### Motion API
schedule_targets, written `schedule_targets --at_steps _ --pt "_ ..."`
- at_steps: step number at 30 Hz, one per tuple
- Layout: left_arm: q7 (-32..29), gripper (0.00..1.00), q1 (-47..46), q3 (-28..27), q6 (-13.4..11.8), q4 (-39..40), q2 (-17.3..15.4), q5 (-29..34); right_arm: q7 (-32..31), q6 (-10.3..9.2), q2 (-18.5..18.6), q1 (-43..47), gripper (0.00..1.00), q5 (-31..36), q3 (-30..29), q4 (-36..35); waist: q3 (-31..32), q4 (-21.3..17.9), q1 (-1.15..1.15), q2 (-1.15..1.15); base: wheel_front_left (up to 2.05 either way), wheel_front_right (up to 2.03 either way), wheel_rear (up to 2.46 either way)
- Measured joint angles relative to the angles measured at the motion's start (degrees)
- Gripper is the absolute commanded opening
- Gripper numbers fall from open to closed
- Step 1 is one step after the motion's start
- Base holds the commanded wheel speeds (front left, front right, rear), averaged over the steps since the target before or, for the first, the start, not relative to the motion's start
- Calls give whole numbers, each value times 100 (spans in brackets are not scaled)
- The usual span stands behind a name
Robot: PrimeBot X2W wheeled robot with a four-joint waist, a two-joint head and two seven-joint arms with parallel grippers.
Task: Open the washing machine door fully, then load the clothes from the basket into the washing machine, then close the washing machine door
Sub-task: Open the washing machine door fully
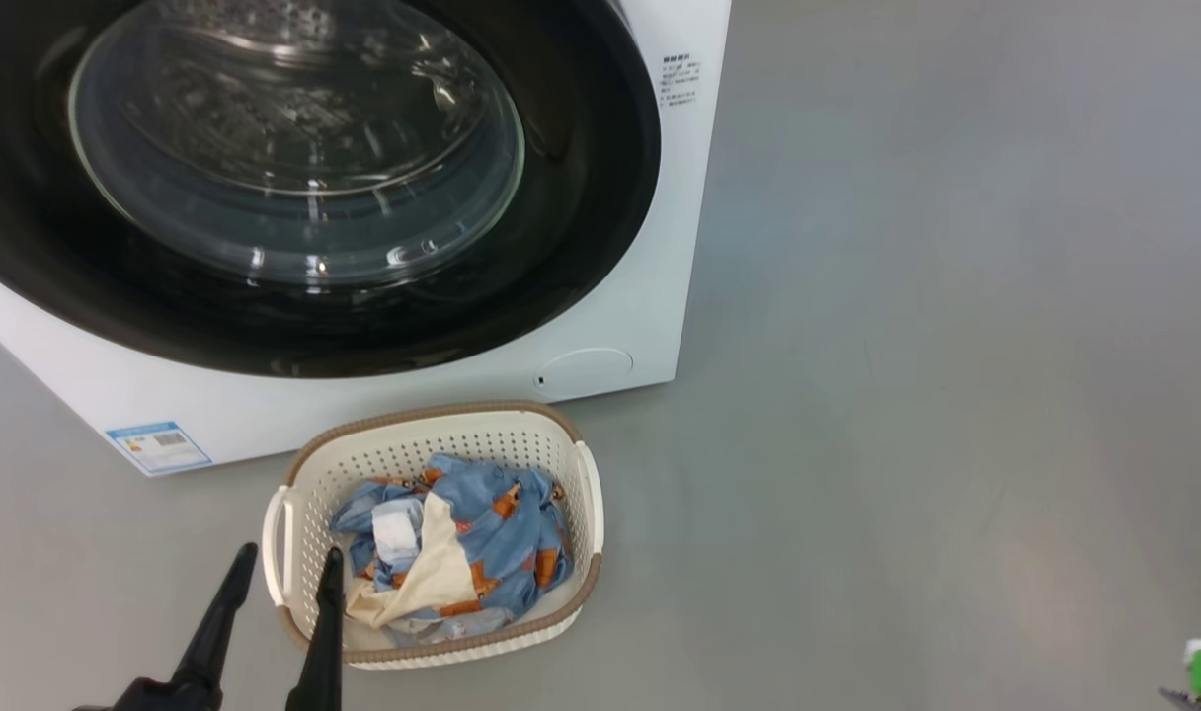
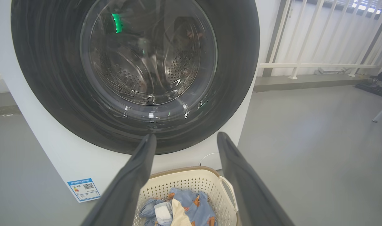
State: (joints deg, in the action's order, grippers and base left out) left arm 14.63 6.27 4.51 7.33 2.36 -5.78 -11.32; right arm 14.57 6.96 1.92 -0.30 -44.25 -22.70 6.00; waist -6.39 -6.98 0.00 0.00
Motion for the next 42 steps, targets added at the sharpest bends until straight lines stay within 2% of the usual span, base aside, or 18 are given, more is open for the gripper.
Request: schedule_targets --at_steps 6,12,19,24,34,42 --pt "0 100 46 -40 0 110 -35 0 15 0 49 -298 0 -1659 -11 180 -168 -4 0 0 0 0 0" --pt "0 100 30 -27 0 157 -138 0 -73 -1 668 -733 0 -3407 366 520 -391 52 0 0 0 0 0" --pt "0 100 -190 -18 0 222 -252 -1 -823 -1 1028 -1550 0 -4655 511 744 -751 158 0 0 0 0 0" --pt "0 100 -326 -26 0 328 -332 -1 -1555 -1 1133 -2201 0 -5188 268 920 -1084 289 0 0 0 0 0" --pt "1 100 -474 -161 0 544 -488 -2 -2468 -1 1173 -3555 0 -5285 121 1338 -1741 458 0 0 0 0 0" --pt "1 100 -570 -197 1 600 -509 -2 -3005 -1 1072 -3917 0 -5196 -16 1494 -2142 598 0 0 0 0 0"
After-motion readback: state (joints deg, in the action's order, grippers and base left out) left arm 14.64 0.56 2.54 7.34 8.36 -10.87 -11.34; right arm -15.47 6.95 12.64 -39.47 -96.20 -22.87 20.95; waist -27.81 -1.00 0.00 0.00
